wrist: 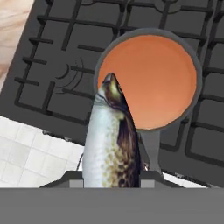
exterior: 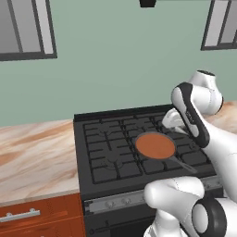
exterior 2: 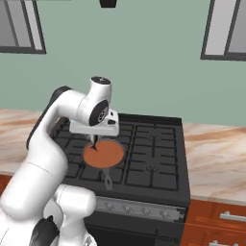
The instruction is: Retrieve the fish from the fridge and place it on the saucepan with marinade on the stove.
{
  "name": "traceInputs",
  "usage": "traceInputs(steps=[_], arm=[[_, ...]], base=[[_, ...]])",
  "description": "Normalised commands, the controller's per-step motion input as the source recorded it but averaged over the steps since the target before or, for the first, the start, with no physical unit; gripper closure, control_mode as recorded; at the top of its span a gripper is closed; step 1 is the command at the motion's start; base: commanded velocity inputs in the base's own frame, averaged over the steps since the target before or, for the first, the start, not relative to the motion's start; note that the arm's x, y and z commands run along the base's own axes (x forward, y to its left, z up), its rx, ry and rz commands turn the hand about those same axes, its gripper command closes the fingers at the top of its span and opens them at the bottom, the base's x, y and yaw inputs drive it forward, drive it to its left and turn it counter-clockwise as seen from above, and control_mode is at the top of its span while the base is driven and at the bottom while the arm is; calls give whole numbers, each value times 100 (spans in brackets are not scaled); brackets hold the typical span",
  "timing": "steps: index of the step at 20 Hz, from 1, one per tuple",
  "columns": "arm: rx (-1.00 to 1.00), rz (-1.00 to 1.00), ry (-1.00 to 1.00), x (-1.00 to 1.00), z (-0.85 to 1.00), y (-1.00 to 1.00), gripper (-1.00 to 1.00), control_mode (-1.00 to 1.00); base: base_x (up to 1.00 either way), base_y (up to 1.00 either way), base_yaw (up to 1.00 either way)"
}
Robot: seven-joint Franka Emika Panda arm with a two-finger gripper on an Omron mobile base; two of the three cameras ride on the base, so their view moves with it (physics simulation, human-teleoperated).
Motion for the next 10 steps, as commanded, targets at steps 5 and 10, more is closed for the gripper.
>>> traceInputs(steps=[5,10], arm=[[0,0,21,51,-41,-35,100,-100],[0,0,10,50,-59,-8,100,-100]], base=[[0,0,0],[0,0,0]])
